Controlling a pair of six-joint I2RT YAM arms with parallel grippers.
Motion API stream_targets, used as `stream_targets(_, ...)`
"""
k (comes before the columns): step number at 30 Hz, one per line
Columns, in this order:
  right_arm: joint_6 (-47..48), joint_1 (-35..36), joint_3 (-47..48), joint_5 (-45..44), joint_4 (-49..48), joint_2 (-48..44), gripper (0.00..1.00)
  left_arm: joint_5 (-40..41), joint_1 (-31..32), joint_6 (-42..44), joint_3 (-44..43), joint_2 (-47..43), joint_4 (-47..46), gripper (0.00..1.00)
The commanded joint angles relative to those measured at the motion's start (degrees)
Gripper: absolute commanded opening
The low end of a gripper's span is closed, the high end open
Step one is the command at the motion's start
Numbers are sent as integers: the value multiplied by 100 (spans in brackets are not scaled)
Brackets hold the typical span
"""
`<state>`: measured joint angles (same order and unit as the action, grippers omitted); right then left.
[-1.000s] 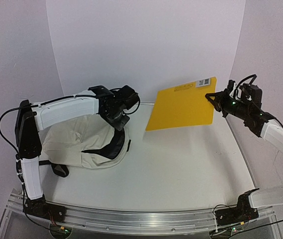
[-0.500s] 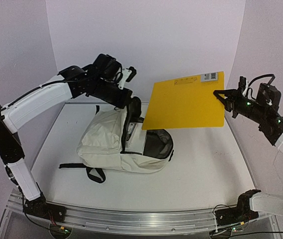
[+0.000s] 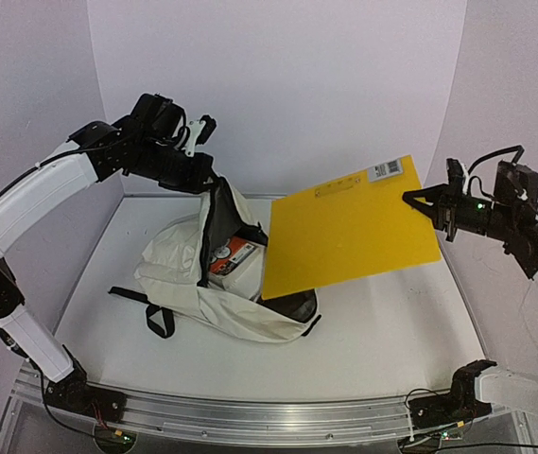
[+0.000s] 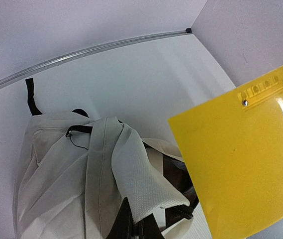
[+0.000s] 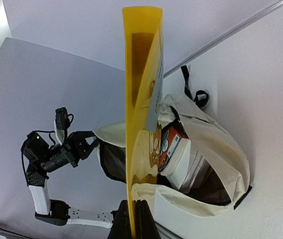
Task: Pack the student bag
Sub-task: Place the stationery in the student bag.
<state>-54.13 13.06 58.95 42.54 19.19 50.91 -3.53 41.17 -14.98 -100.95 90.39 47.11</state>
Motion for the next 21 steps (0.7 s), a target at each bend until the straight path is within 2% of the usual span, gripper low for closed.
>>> stream_targets(1, -23, 21, -242, 799, 56, -124, 0, -102, -56, -34, -557, -145, -780, 0)
stream_targets(11, 127, 28, -544, 1193, 4, 159, 0, -398, -56, 74, -724, -57, -915, 0)
stream_targets(21, -290, 122, -662, 1192, -818, 462, 0, -915, -56, 161, -637, -96, -1000, 0)
